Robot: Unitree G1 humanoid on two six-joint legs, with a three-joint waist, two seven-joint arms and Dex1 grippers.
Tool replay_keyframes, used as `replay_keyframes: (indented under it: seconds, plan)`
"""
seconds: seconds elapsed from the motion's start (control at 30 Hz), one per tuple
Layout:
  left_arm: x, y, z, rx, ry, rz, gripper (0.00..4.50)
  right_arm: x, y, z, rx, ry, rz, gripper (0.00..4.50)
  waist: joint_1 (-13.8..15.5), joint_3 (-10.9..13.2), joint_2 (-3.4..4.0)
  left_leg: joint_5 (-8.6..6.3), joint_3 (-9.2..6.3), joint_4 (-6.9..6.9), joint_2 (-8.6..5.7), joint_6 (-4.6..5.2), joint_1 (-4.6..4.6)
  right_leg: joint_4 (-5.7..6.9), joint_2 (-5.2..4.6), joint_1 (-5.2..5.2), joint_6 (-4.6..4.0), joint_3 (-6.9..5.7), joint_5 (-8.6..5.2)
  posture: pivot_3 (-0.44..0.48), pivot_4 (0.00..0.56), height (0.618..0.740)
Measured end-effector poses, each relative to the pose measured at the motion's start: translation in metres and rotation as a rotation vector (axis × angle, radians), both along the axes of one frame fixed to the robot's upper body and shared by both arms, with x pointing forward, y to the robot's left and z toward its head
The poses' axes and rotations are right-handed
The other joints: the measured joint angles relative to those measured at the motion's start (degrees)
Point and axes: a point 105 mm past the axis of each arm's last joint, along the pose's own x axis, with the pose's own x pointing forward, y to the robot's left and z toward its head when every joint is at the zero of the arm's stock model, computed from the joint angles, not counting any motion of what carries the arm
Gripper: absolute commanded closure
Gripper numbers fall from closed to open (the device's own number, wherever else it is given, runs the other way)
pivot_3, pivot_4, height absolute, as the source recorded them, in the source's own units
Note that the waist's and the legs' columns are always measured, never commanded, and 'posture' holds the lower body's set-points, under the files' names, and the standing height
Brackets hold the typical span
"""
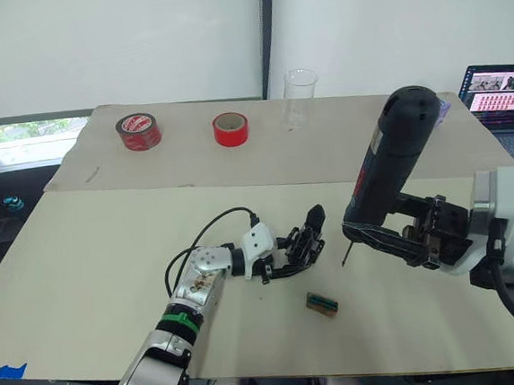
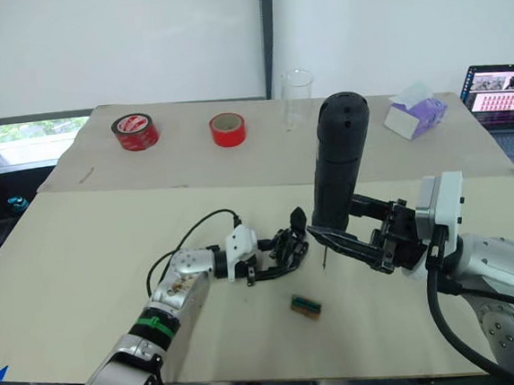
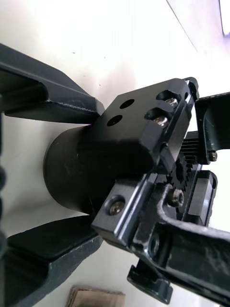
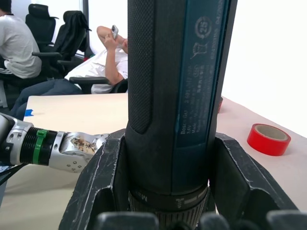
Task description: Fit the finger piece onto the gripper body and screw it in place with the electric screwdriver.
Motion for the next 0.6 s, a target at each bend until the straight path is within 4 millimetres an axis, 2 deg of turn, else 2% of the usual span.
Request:
replay_keyframes:
  seconds: [0.13, 0.17, 0.37, 0.6]
  plan:
    - [-0.001, 0.0, -0.003, -0.013, 0.04, 0.012, 0.3, 0.0, 0.0, 0.0, 0.001, 0.0, -0.003, 2.59, -0.03, 0.0, 0.0, 0.0, 0.0, 0.0, 0.0, 0.0, 0.0, 0.0, 0.0, 0.0, 0.0, 0.01, 0.0, 0.0, 0.15, 0.74]
    - [-0.001, 0.0, -0.003, -0.021, 0.039, 0.021, 0.04, 0.0, 0.0, 0.0, 0.001, -0.001, -0.004, 2.59, -0.03, 0.0, 0.0, 0.0, 0.0, 0.0, 0.0, 0.0, 0.0, 0.0, -0.01, 0.0, 0.0, 0.01, 0.0, 0.0, 0.15, 0.74]
    - [-0.009, -0.003, -0.004, -0.054, 0.031, 0.034, 0.04, 0.0, 0.0, 0.0, 0.002, -0.001, -0.005, 2.59, 0.07, 0.0, 0.0, 0.0, -0.01, 0.0, 0.0, 0.0, 0.0, 0.0, -0.02, 0.0, 0.0, 0.02, 0.0, 0.0, 0.15, 0.74]
    - [-0.008, -0.01, -0.003, -0.076, 0.025, 0.06, 0.04, 0.0, 0.0, 0.001, 0.001, -0.002, -0.001, 2.59, 0.27, 0.0, 0.0, 0.0, -0.02, 0.02, -0.02, 0.01, 0.0, -0.01, -0.04, 0.03, 0.01, 0.02, 0.0, 0.0, 0.15, 0.74]
